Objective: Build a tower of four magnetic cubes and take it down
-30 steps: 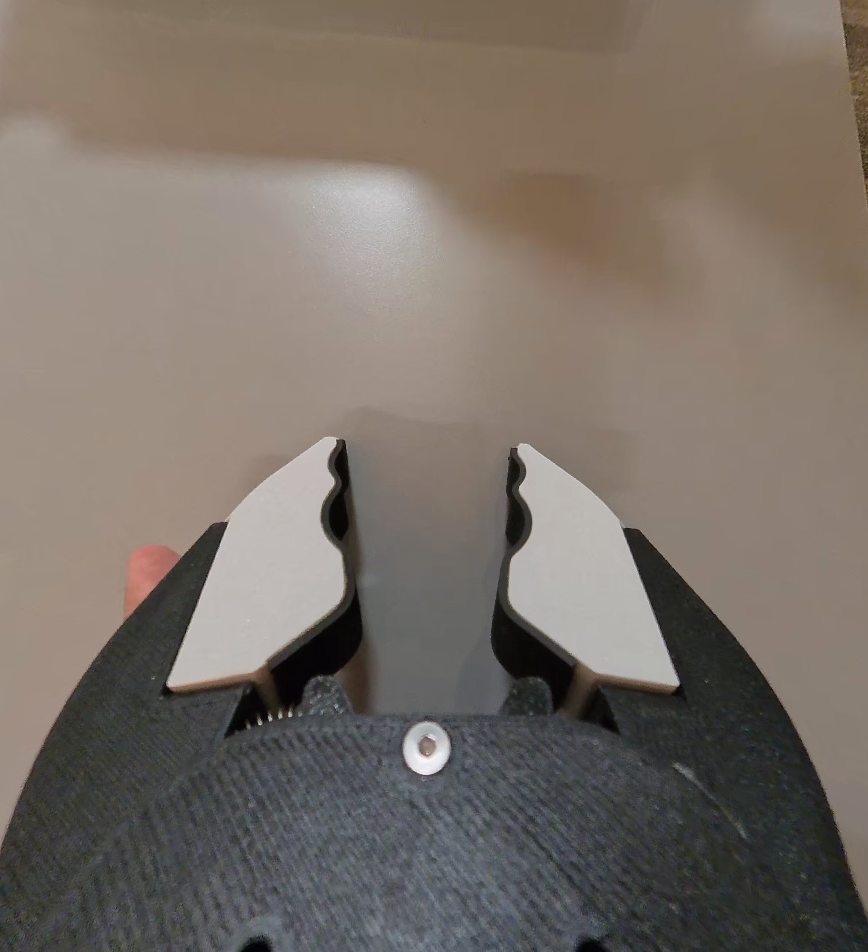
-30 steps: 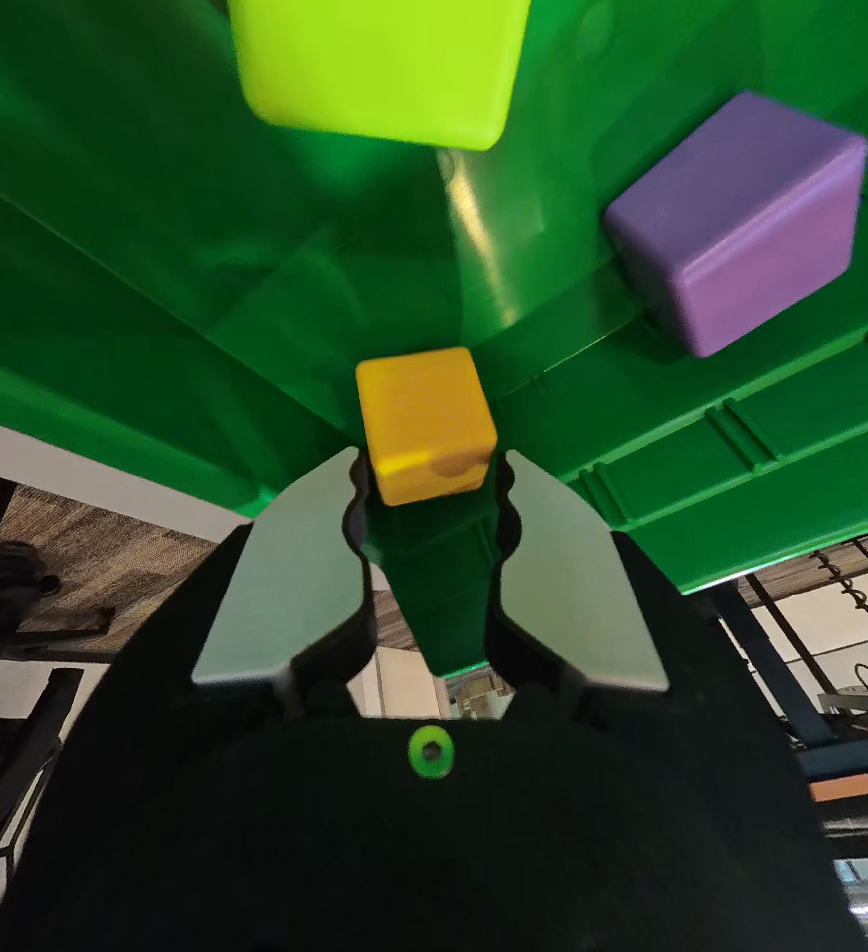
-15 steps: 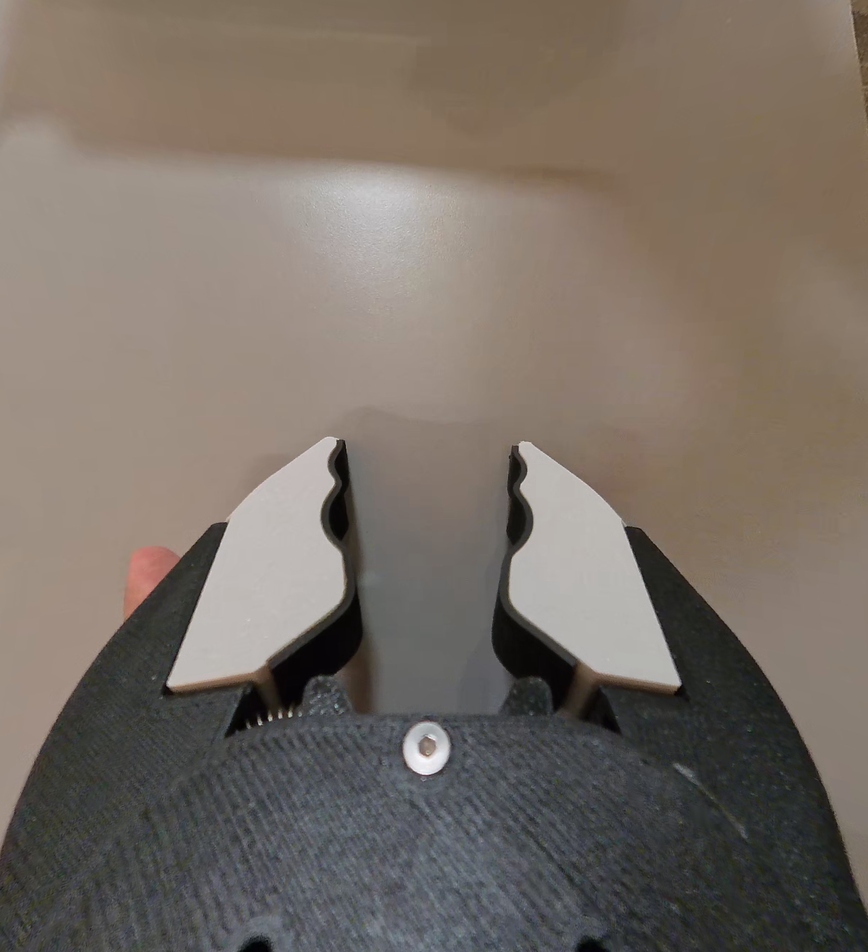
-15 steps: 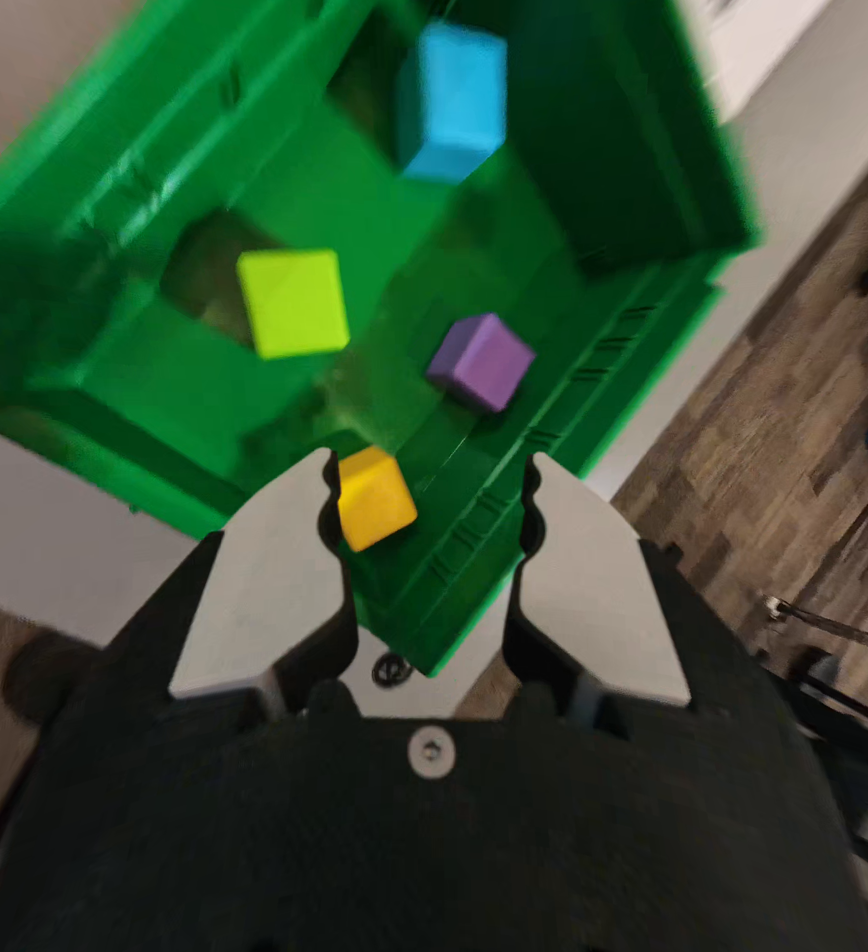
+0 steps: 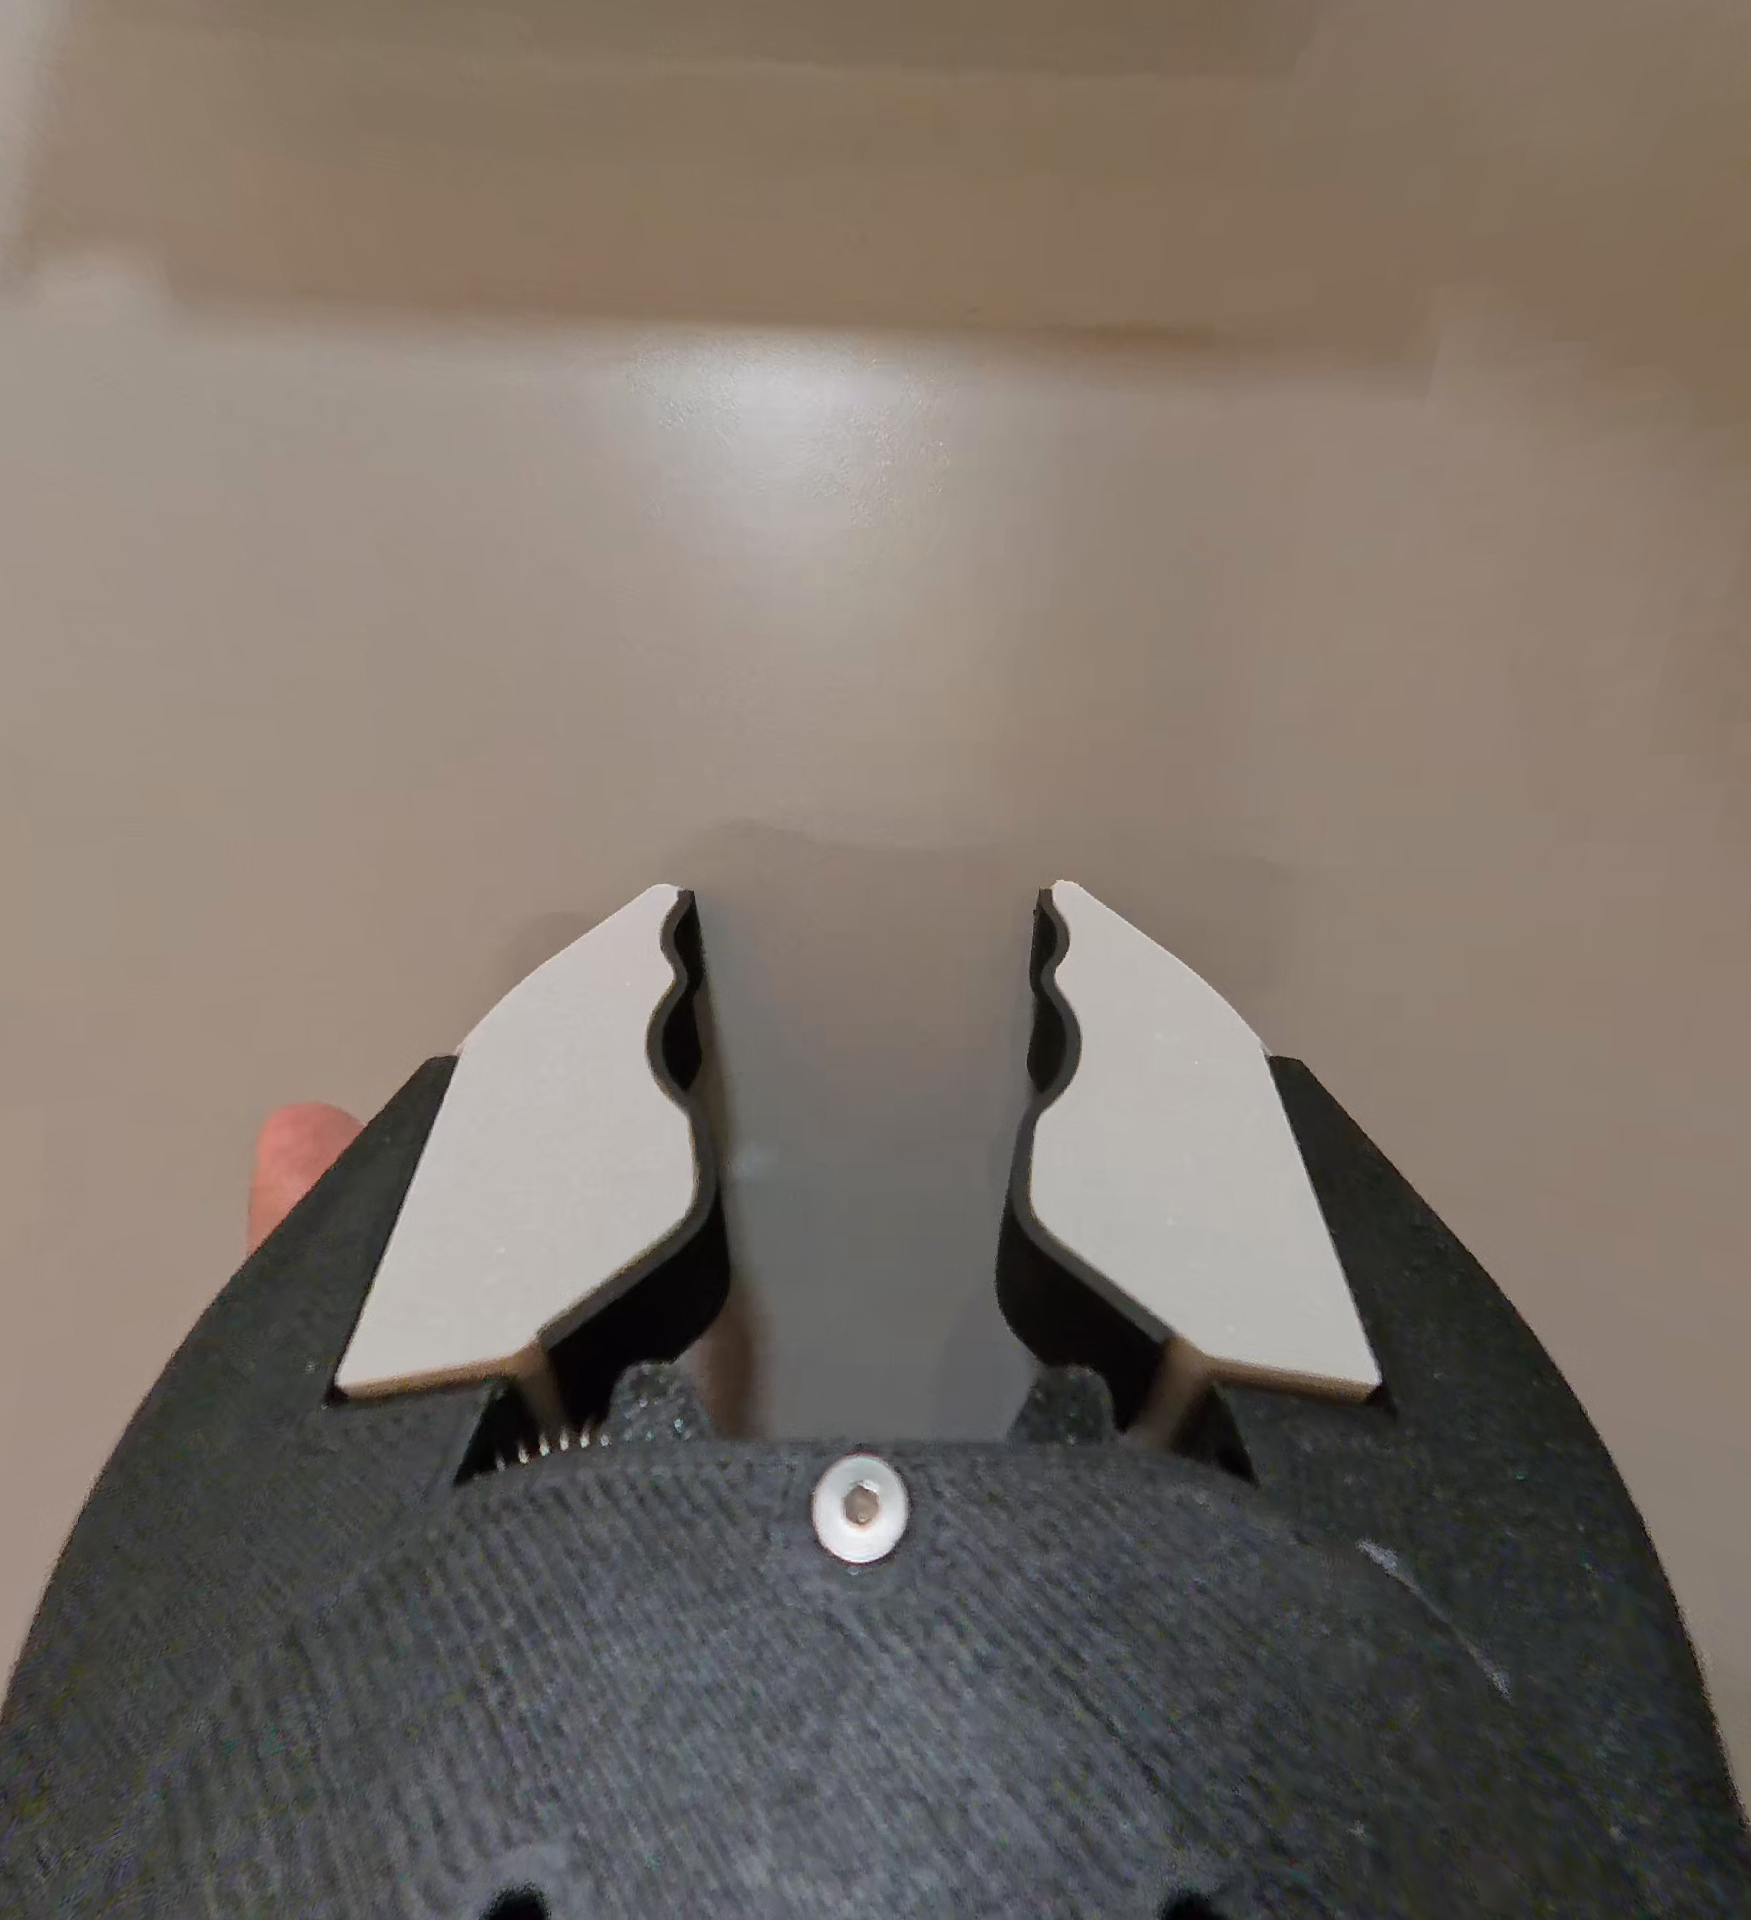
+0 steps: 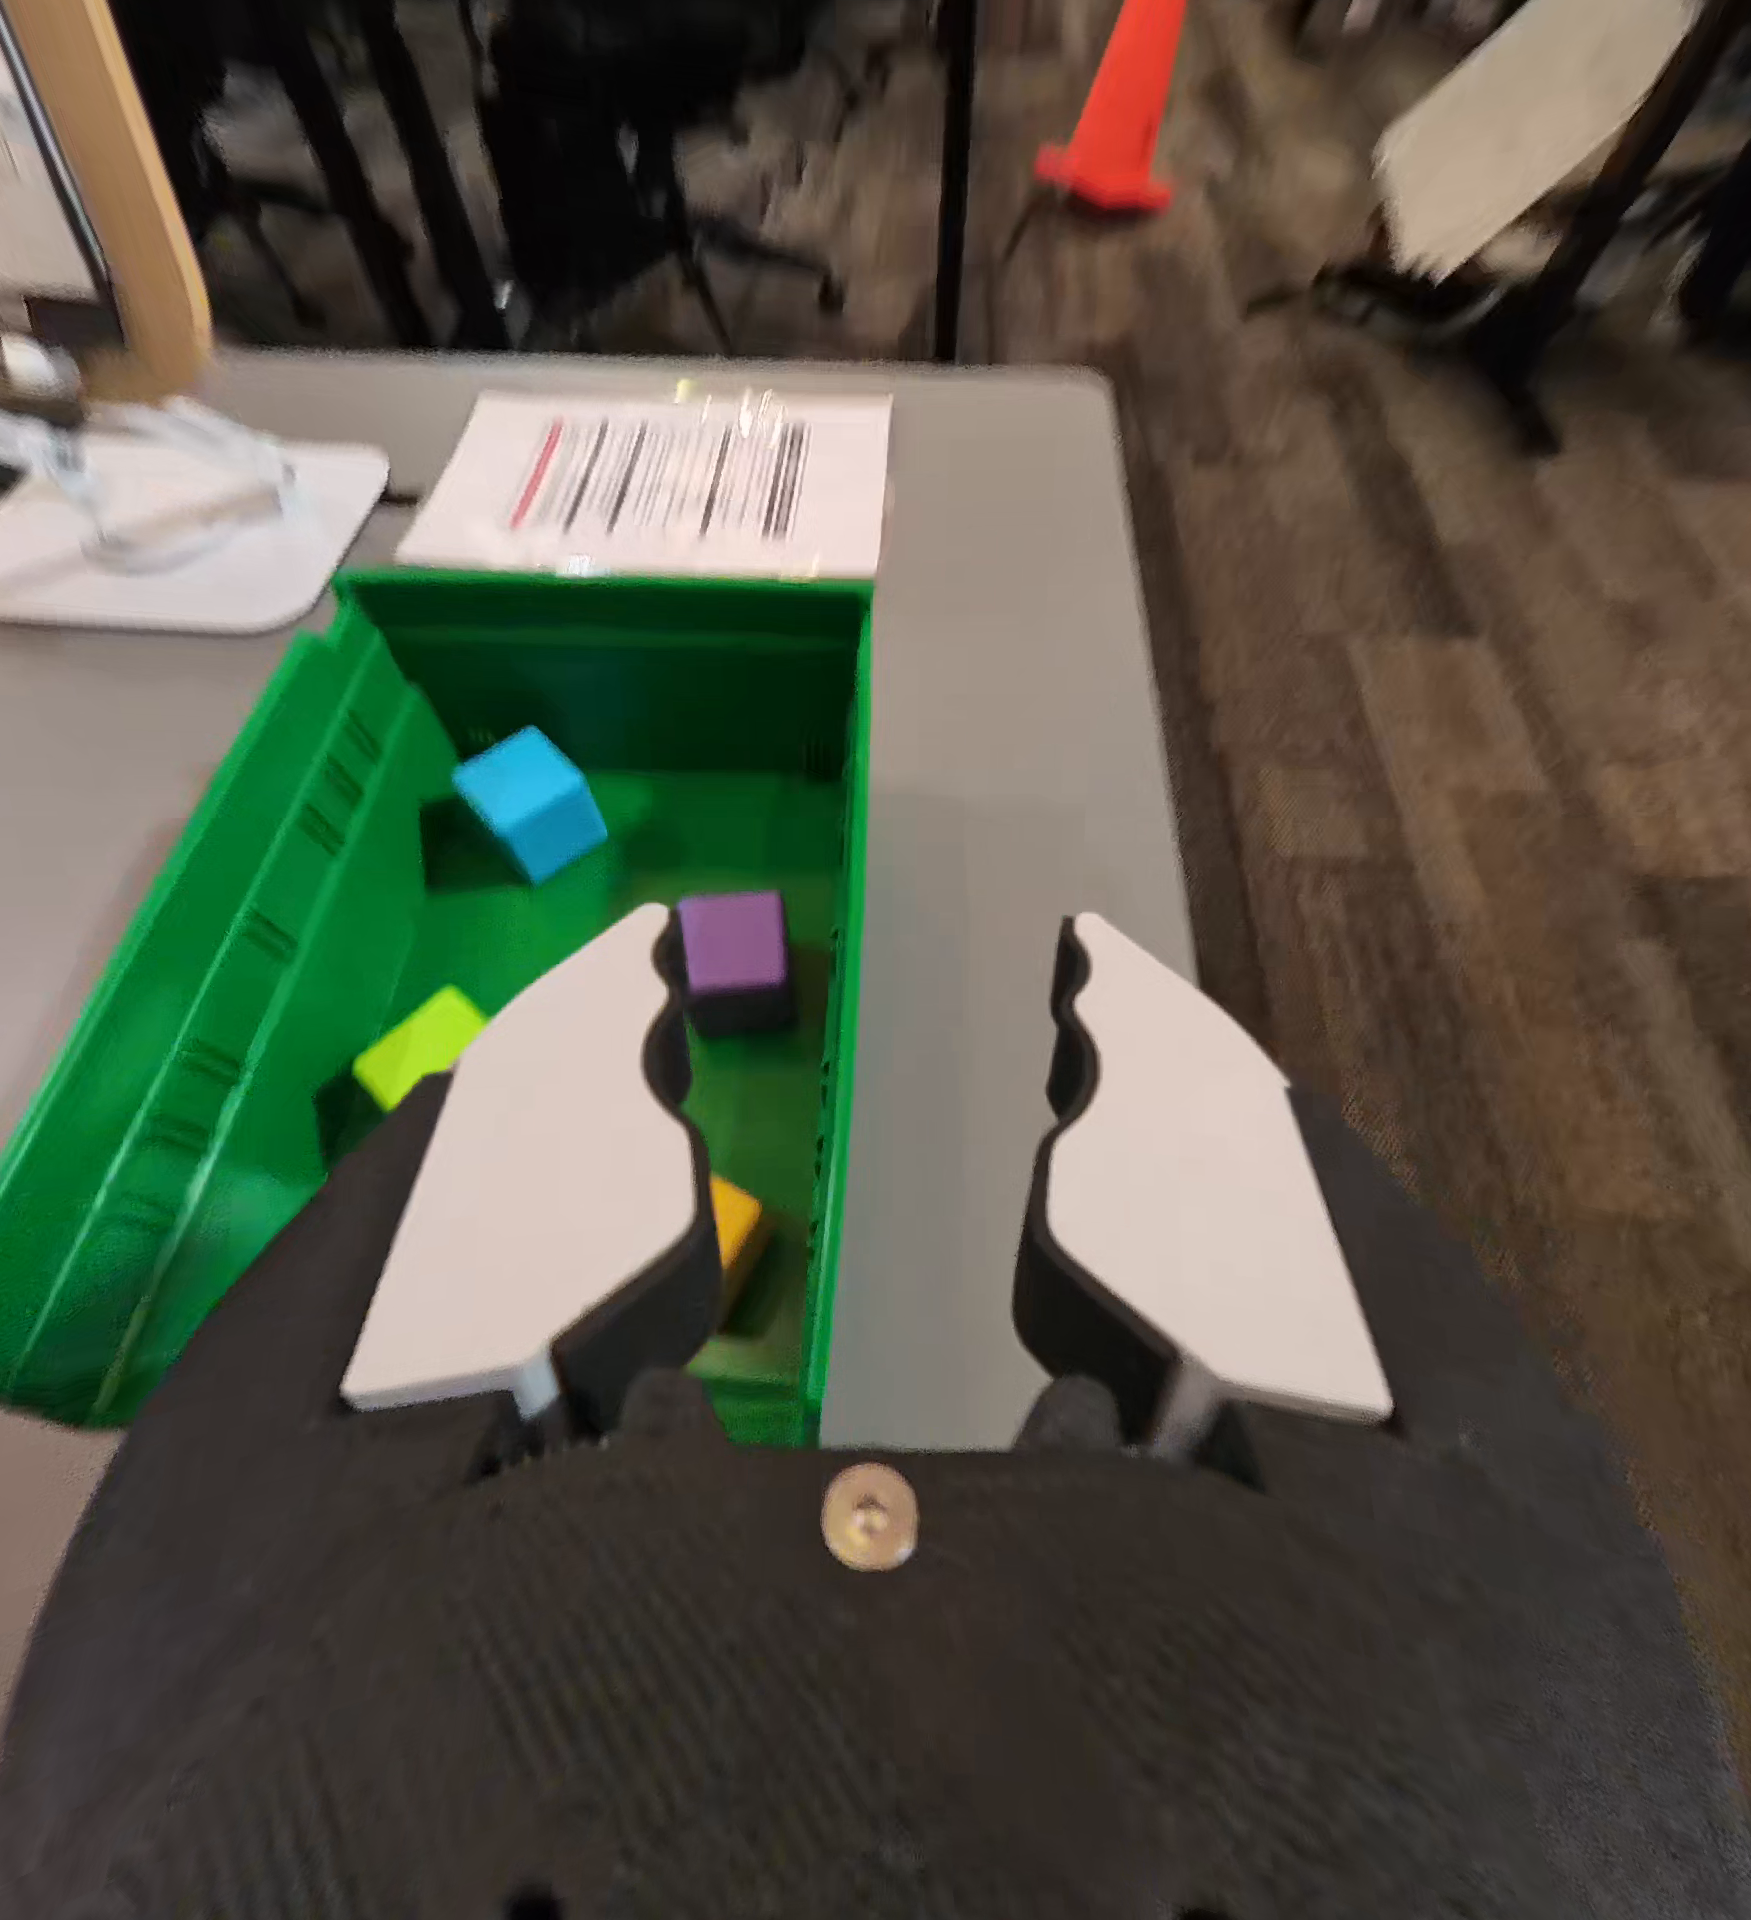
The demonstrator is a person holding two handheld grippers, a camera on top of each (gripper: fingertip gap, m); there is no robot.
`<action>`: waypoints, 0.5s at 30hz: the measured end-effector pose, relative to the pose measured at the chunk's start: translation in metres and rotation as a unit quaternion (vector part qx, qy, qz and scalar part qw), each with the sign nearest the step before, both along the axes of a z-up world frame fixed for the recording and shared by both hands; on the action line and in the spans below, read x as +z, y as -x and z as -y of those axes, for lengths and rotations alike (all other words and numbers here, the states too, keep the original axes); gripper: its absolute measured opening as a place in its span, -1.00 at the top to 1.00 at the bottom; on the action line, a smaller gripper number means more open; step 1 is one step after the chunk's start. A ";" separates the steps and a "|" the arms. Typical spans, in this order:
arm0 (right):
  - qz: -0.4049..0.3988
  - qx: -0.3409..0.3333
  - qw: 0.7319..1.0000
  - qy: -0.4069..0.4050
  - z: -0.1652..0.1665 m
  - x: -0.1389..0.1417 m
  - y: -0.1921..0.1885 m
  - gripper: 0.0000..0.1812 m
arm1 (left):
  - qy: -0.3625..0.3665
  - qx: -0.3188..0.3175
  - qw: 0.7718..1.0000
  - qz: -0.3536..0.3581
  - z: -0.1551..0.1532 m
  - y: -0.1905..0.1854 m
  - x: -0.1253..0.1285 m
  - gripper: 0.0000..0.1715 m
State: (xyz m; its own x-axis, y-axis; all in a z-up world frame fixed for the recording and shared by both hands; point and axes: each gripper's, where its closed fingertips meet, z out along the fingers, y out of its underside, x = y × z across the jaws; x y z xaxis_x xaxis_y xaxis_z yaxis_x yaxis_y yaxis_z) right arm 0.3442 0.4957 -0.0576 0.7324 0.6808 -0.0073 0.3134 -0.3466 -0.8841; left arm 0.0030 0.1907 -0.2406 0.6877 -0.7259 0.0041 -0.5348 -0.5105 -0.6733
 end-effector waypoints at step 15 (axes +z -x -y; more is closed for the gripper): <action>0.275 0.129 0.901 0.308 0.003 -0.136 0.017 0.68 | -0.063 0.226 0.961 0.146 0.001 -0.006 0.103 0.39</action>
State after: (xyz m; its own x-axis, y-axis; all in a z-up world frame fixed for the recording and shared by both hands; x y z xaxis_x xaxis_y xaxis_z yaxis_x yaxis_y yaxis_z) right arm 0.3269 0.4926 -0.1938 0.5575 0.8206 -0.1259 0.7870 -0.5706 -0.2345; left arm 0.0093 0.1901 -0.1379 0.9158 -0.3612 0.1758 -0.0572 -0.5504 -0.8329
